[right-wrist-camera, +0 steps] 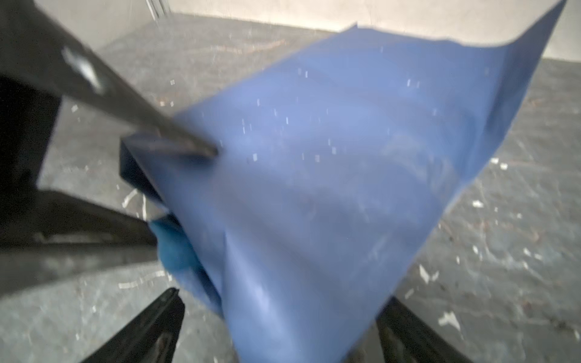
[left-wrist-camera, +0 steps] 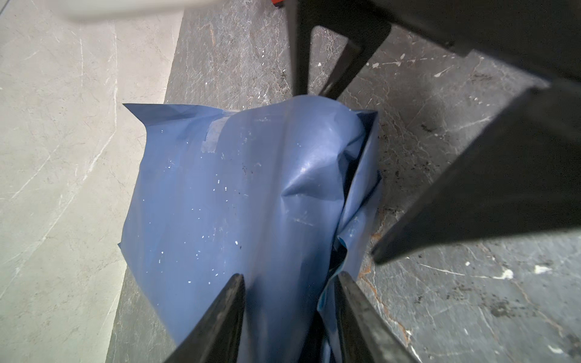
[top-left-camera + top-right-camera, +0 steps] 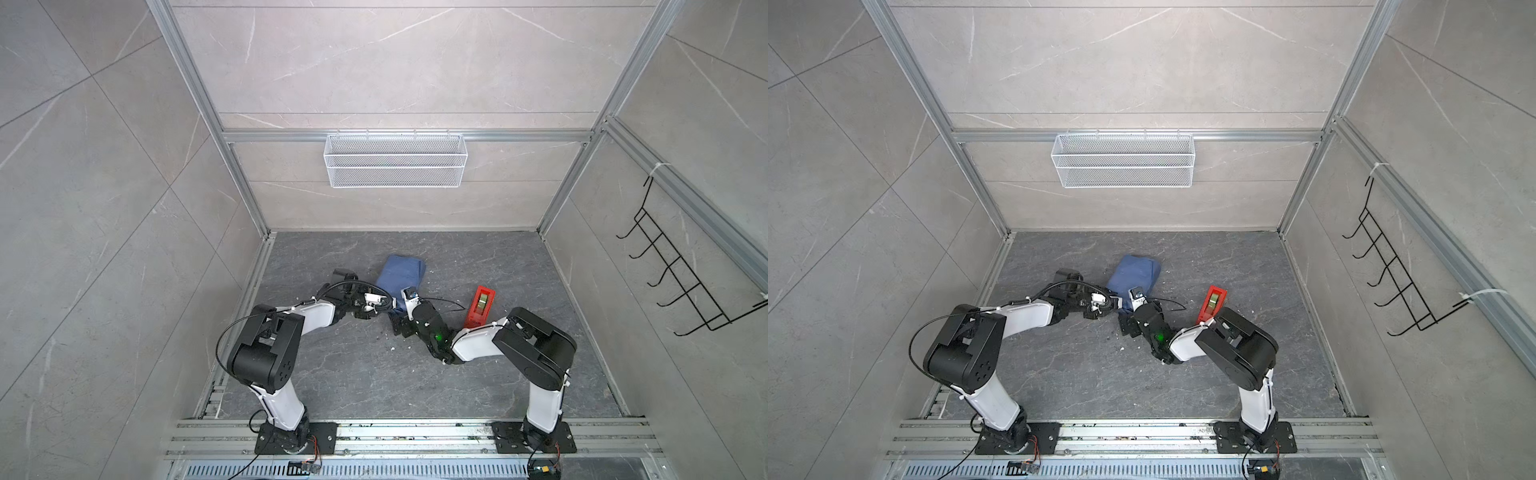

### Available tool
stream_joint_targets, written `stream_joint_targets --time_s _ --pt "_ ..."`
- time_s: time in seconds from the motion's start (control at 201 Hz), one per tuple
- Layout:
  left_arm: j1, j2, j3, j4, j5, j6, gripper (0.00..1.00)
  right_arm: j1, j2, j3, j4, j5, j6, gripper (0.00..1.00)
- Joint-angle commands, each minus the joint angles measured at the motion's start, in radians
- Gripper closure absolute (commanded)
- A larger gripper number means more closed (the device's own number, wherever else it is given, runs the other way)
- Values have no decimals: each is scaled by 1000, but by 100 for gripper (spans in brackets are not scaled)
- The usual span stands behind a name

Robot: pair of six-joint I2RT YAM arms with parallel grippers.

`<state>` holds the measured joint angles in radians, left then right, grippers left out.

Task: Wrap a gift box in wrapping paper
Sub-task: Fifth fold the wrapping paper around the gift box.

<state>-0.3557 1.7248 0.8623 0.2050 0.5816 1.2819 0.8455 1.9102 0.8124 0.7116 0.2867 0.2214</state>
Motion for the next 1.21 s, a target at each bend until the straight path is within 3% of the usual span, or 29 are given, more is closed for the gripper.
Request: stream_joint_targets --time_s 0.0,0.12,0.274,0.388,0.478,0.598,0.632,0.851,1.041,1.205 --pt "-6 25 12 -48 -8 -11 51 -8 36 29 -3 45 28 6" --pt "-9 35 23 -44 -26 -21 51 -21 6 16 -25 34 55 9" --pt "-9 51 19 -24 -32 -12 51 -43 -168 -86 -83 -68 27 10" --pt "-10 42 17 -24 -36 -21 51 -101 -301 -81 -260 -212 42 15" --pt "-10 33 10 -23 -35 -2 51 -164 -324 5 -358 -357 33 27" --pt "-11 35 13 -14 -42 -3 51 -243 -197 259 -542 -537 12 52" --pt "-13 34 15 -15 -43 -14 51 -266 -145 343 -599 -558 20 55" --pt "-17 38 14 -16 -46 1 51 -335 173 797 -898 -677 16 55" --pt "-17 41 16 -15 -42 6 51 -369 344 962 -1008 -673 25 52" --pt "-19 30 15 -15 -39 3 49 -378 424 1014 -1065 -742 29 52"
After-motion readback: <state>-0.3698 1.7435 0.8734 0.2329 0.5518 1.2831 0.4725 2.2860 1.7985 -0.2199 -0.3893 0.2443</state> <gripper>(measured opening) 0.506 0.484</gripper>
